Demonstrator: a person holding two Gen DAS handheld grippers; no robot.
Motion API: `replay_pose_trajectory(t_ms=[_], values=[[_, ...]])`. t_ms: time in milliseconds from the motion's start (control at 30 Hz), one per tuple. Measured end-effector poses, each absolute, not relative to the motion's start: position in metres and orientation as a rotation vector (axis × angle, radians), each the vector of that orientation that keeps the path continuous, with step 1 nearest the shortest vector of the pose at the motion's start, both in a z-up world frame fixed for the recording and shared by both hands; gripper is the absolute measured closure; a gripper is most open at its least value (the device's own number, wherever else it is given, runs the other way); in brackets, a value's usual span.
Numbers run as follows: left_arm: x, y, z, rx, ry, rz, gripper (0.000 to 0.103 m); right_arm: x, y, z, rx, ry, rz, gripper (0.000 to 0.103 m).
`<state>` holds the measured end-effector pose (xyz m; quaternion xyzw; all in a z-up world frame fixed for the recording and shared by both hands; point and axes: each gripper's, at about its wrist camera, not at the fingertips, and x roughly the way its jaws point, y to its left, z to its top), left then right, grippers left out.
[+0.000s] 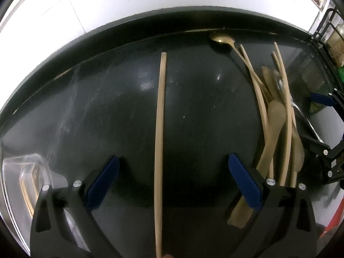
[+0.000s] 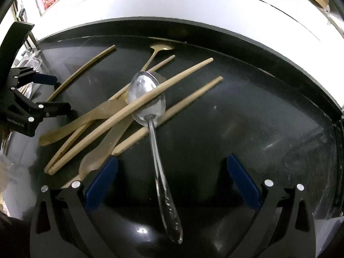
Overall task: Organize utensils
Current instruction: 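Grasp a chopstick with the left tool while the right tool grasps the silver spoon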
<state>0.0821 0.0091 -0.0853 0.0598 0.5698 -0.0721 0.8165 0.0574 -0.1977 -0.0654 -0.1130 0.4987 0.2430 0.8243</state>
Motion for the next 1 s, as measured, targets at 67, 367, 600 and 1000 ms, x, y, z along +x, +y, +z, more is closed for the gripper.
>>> replay_pose_trajectory(t_ms=[67, 367, 600, 1000], values=[[0.08, 0.007, -0.083, 0.127, 1.219, -0.151, 0.005, 0.058, -0.196, -0.065, -0.246, 1.062, 0.524, 0.005], [0.083, -0.005, -0.072, 0.195, 1.146, -0.133, 0.098, 0.057, -0.179, -0.053, -0.266, 1.024, 0.522, 0.096], [0.084, 0.004, -0.073, 0.073, 1.181, -0.158, 0.098, 0.058, -0.193, -0.053, -0.144, 1.087, 0.436, 0.097], [0.057, -0.008, -0.014, 0.027, 1.07, -0.246, 0.098, 0.036, -0.275, -0.017, 0.088, 1.075, 0.159, 0.097]])
